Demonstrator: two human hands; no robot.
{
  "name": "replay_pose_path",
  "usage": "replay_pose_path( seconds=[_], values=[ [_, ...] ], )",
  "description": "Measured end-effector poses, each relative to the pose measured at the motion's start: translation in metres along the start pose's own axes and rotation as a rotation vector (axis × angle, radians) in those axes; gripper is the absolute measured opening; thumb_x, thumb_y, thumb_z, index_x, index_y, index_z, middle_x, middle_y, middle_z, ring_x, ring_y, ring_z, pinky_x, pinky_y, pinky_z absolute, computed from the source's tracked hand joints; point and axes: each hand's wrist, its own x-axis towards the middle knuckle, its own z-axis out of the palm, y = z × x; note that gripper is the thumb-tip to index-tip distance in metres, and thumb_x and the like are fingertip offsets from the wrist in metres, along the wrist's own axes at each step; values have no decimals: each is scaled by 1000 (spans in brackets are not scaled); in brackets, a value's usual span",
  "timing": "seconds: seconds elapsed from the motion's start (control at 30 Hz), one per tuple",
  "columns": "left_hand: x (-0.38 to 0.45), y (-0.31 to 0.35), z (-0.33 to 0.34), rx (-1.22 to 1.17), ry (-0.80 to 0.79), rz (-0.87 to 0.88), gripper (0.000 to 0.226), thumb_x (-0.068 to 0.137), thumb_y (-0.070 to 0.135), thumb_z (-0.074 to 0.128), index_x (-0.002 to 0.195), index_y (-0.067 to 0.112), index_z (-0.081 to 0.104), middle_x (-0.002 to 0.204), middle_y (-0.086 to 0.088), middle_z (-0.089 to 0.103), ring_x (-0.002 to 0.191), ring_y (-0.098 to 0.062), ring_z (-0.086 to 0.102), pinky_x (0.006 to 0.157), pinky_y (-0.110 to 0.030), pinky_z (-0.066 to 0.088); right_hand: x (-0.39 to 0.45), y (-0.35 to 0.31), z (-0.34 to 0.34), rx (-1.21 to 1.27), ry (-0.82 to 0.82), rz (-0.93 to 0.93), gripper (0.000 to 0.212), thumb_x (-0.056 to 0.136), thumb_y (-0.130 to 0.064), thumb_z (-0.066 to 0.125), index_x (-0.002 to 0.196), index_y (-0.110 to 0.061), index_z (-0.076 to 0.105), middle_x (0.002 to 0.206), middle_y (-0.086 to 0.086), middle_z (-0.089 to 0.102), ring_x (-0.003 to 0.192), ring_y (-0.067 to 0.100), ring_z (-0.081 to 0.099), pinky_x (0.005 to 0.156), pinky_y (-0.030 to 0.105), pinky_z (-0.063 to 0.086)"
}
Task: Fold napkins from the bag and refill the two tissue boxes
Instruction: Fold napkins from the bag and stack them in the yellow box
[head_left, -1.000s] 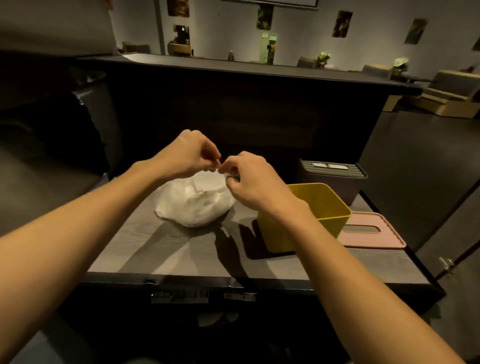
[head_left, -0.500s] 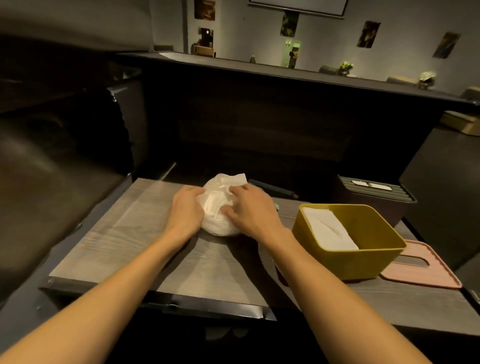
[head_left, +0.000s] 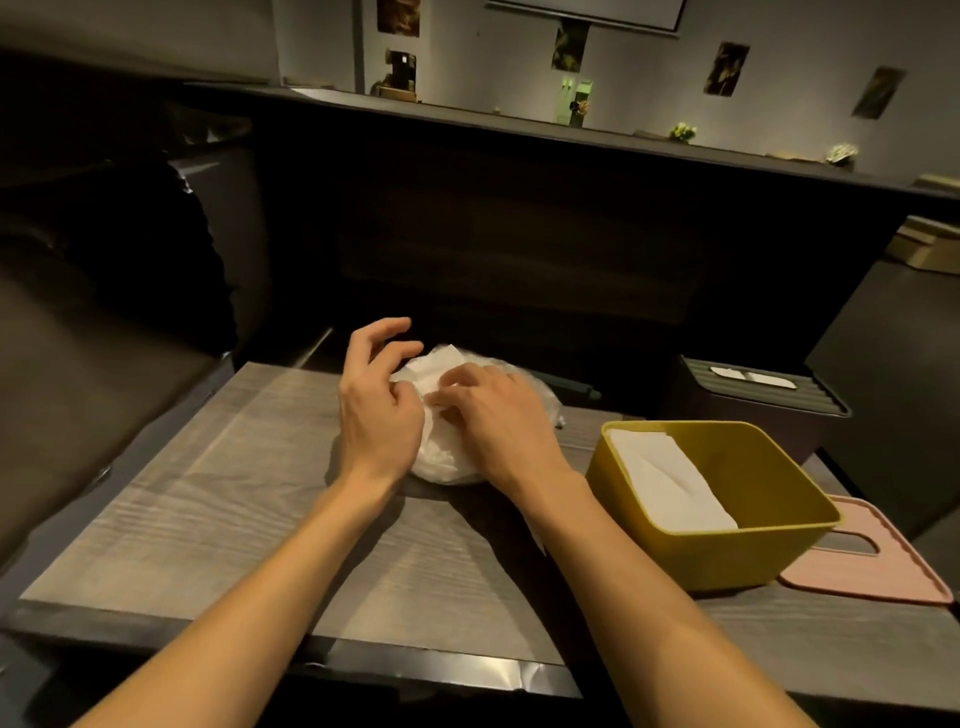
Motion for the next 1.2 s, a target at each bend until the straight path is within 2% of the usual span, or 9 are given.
replay_pose_path(
  seconds=[0.13, 0.37, 0.5, 0.57, 0.63, 0.87, 0.93, 1.0, 1.2],
  values=[
    [3, 9, 7, -191, -25, -35, 42, 86, 0, 47, 120, 10, 68, 128, 1, 63, 122, -3, 58, 104, -22, 48, 3, 3, -8, 43, 137, 66, 31, 104, -27, 56, 132, -31, 69, 139, -5, 64, 125, 18, 59, 103, 38, 41],
    [10, 4, 4, -803, 30, -424, 26, 97, 27, 48, 119, 22, 62, 124, -10, 68, 122, -20, 65, 105, -32, 49, 4, 2, -44, 141, 495, 321, 21, 103, -30, 56, 118, -25, 69, 102, -6, 73, 86, 14, 69, 71, 35, 57],
    [15, 9, -6, -1128, -94, -704, 43, 101, 39, 55, 134, 11, 55, 141, -19, 60, 133, -29, 59, 116, -39, 42, 4, 6, -49, 773, 548, 519, 24, 105, -35, 57, 121, -24, 71, 100, -15, 71, 94, 5, 69, 82, 38, 62],
    [15, 13, -15, -1203, -272, -843, 69, 97, 58, 54, 148, 12, 52, 148, -18, 56, 137, -30, 55, 120, -44, 37, 4, 4, -46, 1102, 455, 531, 21, 104, -31, 60, 119, -23, 72, 100, -10, 74, 92, 6, 72, 80, 35, 63],
    [15, 22, -22, -1247, -397, -907, 73, 97, 68, 46, 136, 11, 67, 144, -16, 60, 136, -31, 56, 117, -43, 41, 3, -1, -37, 1247, 320, 570, 24, 104, -30, 61, 125, -23, 69, 107, -7, 73, 92, 5, 73, 75, 27, 62],
    [9, 29, -10, -1064, -427, -979, 42, 101, 27, 58, 141, 13, 57, 128, -16, 71, 119, -31, 69, 103, -51, 53, -6, -4, -5, 933, 246, 483, 50, 99, -57, 59, 146, -40, 51, 136, -19, 55, 125, 2, 52, 93, 25, 52],
    [9, 27, -9, -1056, -406, -993, 40, 105, 28, 54, 142, 12, 56, 128, -17, 71, 119, -33, 69, 107, -52, 49, -10, -2, 0, 880, 279, 468, 56, 96, -60, 62, 147, -42, 48, 141, -19, 54, 132, 5, 50, 102, 36, 52],
    [9, 25, -8, -1053, -394, -983, 40, 106, 29, 53, 142, 12, 55, 130, -17, 70, 121, -33, 68, 107, -53, 48, -12, 1, 3, 844, 328, 466, 55, 94, -55, 68, 144, -41, 50, 137, -21, 57, 127, 3, 52, 100, 38, 54],
    [5, 23, -4, -990, -437, -936, 44, 98, 23, 63, 140, 10, 57, 128, -15, 71, 119, -30, 69, 100, -50, 56, -14, 10, -1, 835, 412, 530, 26, 96, -47, 68, 121, -43, 59, 117, -24, 58, 106, -12, 52, 80, 10, 42]
  ],
)
